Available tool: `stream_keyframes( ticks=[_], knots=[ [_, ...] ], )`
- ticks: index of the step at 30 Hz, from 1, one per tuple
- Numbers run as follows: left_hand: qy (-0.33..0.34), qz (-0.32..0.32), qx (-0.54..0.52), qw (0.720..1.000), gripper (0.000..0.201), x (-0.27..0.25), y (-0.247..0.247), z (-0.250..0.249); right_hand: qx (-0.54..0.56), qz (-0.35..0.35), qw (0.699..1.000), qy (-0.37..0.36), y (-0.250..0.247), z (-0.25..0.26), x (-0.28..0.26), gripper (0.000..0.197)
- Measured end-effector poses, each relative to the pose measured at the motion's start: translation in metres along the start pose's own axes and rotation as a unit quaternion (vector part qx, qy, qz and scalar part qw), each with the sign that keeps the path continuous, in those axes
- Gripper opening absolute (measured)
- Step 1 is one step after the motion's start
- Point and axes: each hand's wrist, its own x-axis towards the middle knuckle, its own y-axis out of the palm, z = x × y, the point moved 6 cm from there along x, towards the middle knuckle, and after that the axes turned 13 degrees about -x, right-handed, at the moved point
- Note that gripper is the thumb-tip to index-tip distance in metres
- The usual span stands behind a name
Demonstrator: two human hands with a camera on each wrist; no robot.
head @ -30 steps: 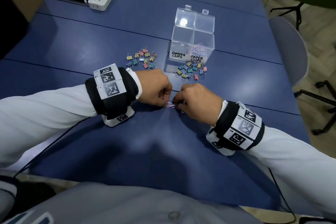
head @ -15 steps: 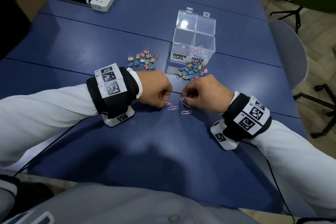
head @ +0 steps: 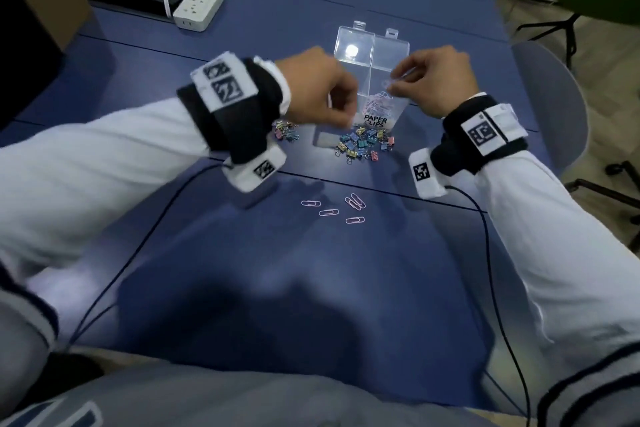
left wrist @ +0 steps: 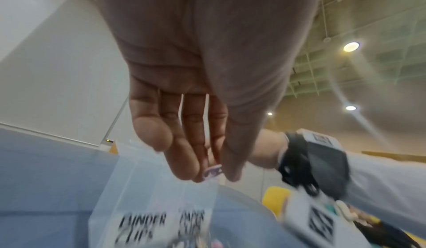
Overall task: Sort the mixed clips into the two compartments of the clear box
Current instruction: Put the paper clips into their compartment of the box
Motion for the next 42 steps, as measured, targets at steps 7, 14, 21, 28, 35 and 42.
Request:
stream_keyframes(
  ticks=[7, 14, 21, 28, 35, 42],
  knots=[
    [-0.046, -0.081, -0.007, 0.996, 0.016, 0.076, -0.025, 0.000, 0.015, -0.034, 0.999, 0.013, -0.002, -0.020, -0.022, 0.016],
    [-0.051, -0.065, 0.034, 0.996, 0.033, 0.087, -0.005, 0.002, -0.024, 0.119, 0.990, -0.073, 0.012, 0.003, -0.091, 0.019],
    [-0.029, 0.076, 0.112, 0.990, 0.021, -0.010, 0.025, -0.012, -0.141, 0.204, 0.957, -0.151, 0.051, 0.034, -0.134, 0.026],
    [-0.059, 0.184, 0.169, 0.966, 0.031, -0.046, 0.070, 0.004, -0.158, 0.219, 0.952, -0.142, 0.058, 0.047, -0.126, 0.020],
    [-0.051, 0.192, 0.193, 0.961, 0.025, -0.035, 0.085, -0.009, -0.195, 0.206, 0.945, -0.163, 0.062, 0.051, -0.126, 0.015],
    [-0.039, 0.188, 0.112, 0.975, 0.009, -0.036, 0.084, -0.004, -0.201, 0.221, 0.938, -0.176, 0.060, 0.053, -0.127, 0.017]
  ],
)
